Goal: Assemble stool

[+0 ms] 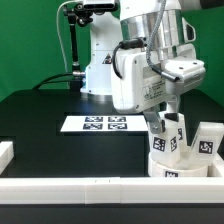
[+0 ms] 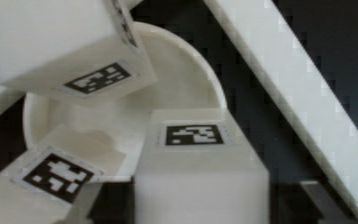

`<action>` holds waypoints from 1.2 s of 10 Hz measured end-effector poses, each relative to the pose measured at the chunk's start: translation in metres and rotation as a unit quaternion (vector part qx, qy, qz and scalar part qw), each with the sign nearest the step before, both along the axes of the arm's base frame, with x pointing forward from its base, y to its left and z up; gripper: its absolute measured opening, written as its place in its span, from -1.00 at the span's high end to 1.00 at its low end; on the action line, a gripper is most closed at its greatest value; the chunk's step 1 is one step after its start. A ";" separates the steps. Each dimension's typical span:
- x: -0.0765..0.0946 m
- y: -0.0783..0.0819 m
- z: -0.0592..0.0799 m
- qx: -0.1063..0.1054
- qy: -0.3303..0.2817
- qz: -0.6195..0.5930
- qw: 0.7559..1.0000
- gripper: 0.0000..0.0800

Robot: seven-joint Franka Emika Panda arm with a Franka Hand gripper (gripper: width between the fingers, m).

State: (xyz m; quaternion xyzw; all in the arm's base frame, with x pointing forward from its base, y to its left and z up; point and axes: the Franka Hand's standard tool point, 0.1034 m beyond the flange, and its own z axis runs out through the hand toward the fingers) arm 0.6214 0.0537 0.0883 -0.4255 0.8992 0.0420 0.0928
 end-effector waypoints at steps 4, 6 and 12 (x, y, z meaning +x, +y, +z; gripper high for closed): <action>0.000 0.001 0.000 0.000 -0.004 0.025 1.000 -0.45; 0.007 0.000 0.020 -0.001 -0.027 0.068 0.997 -0.59; 0.006 0.001 0.018 -0.033 -0.041 0.260 0.964 -0.62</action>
Offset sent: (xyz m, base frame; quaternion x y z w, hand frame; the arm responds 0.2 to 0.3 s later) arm 0.0000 0.0000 0.0000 0.0000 0.0000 0.0000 1.0000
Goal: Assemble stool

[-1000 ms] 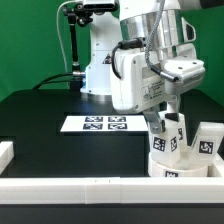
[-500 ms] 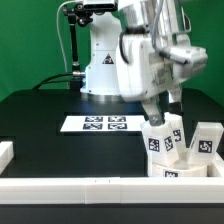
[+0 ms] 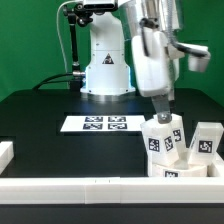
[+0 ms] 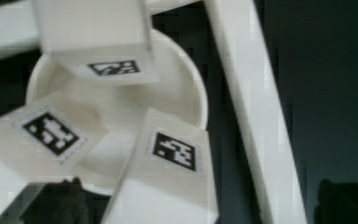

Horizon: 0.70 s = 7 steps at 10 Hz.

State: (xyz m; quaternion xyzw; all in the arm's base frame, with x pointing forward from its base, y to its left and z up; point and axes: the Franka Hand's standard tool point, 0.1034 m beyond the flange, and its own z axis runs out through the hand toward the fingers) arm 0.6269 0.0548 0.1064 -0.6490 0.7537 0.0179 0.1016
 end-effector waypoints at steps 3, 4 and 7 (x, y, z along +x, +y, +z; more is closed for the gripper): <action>-0.001 0.000 0.000 -0.055 -0.015 0.215 0.975 -0.62; 0.000 0.000 0.000 -0.064 -0.020 0.265 0.962 -0.62; 0.000 -0.001 0.000 -0.072 -0.029 0.332 0.940 -0.62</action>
Offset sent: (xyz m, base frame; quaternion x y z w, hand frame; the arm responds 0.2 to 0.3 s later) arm 0.0016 0.0007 0.0038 -0.0316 0.0377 -0.3693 0.9280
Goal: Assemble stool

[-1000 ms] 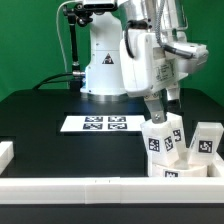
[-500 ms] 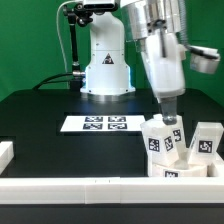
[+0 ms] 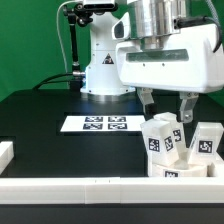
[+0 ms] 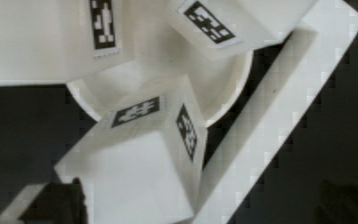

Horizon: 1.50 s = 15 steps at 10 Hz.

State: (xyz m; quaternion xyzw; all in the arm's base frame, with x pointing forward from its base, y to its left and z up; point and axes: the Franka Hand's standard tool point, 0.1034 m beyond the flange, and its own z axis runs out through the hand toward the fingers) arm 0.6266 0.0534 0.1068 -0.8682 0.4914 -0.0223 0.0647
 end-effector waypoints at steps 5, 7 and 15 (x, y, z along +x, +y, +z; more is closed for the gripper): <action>0.000 -0.001 -0.002 -0.041 -0.029 0.261 0.964 -0.62; -0.001 -0.003 -0.004 -0.055 -0.038 0.391 0.918 -0.62; -0.001 -0.005 -0.007 -0.084 -0.046 0.606 0.789 -0.62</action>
Offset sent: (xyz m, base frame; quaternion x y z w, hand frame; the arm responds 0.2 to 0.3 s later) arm -0.0090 0.0059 0.0003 -0.0049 0.0396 -0.3468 0.9371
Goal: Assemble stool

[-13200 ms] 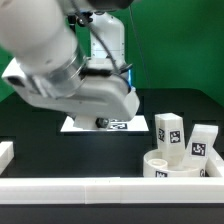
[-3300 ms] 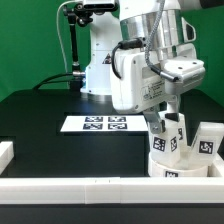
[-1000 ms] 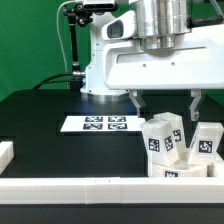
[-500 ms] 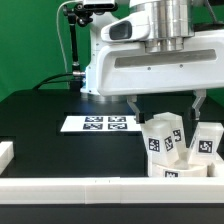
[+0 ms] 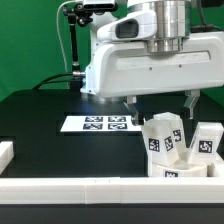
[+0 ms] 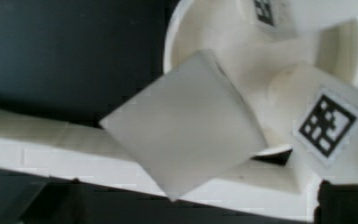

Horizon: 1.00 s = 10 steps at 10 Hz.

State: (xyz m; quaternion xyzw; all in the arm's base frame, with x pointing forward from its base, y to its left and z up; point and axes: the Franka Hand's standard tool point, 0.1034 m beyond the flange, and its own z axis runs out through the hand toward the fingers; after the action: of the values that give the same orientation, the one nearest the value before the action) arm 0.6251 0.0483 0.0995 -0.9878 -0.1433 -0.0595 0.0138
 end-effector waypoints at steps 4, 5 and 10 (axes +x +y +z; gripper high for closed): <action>-0.004 -0.004 -0.009 -0.018 0.005 0.105 0.994 -0.62; -0.005 -0.004 -0.012 -0.026 0.006 0.141 0.990 -0.62; -0.005 -0.003 -0.015 -0.029 0.008 0.142 0.989 0.01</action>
Offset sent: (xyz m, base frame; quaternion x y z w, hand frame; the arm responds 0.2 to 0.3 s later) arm -0.0049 0.0102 -0.0144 0.0217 0.0022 -0.1897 0.9816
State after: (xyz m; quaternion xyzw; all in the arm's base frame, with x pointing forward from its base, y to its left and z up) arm 0.6206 0.0456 0.0843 -0.9578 -0.2839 -0.0451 -0.0057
